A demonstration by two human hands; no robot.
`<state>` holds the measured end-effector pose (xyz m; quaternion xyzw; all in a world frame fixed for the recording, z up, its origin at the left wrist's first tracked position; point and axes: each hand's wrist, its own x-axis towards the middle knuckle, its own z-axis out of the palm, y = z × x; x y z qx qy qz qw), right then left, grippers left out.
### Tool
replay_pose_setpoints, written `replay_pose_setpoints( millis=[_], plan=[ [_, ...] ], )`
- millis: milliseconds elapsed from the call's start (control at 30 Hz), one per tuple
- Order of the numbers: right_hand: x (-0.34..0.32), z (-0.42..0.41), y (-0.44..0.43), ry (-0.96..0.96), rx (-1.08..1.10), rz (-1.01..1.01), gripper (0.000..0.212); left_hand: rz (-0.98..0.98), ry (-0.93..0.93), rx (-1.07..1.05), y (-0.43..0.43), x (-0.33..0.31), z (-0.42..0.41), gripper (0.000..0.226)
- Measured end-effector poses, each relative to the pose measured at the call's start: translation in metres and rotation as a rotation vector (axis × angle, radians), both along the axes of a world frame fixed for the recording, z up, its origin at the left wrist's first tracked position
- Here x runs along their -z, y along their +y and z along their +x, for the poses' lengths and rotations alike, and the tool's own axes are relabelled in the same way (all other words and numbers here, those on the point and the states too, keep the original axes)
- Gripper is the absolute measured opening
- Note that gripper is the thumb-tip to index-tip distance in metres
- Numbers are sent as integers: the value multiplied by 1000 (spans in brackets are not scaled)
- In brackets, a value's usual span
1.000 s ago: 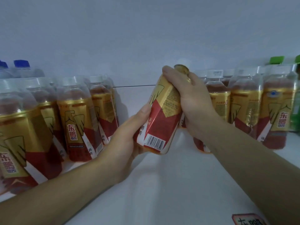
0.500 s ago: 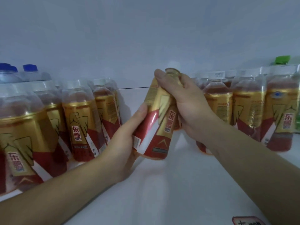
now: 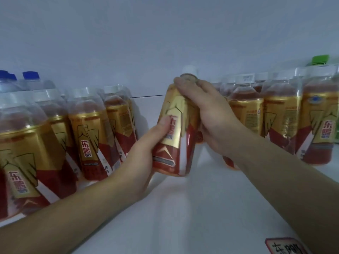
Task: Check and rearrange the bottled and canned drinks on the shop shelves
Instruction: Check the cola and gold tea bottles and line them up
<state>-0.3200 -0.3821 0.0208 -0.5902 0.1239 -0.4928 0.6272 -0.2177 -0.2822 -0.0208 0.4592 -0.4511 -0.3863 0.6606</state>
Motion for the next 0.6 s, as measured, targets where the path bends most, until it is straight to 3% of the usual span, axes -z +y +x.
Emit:
replay_pose_setpoints(
  millis=[67, 133, 300, 367, 467, 600],
  plan=[
    [0, -1, -4, 72, -62, 10, 62, 61, 144, 131, 2, -4, 2, 50],
    [0, -2, -7, 112, -98, 4, 61, 101, 170, 242, 5, -6, 3, 60],
    [1, -2, -7, 114, 91, -102, 49, 24, 81, 31, -4, -5, 0, 44],
    [0, -2, -7, 103, 109, -107, 57, -5, 85, -22, -6, -6, 2, 46],
    [-1, -2, -7, 120, -62, -71, 69, 53, 205, 106, 2, -9, 4, 46],
    [0, -3, -4, 97, -37, -40, 67, 82, 208, 179, 4, -7, 4, 47]
  ],
)
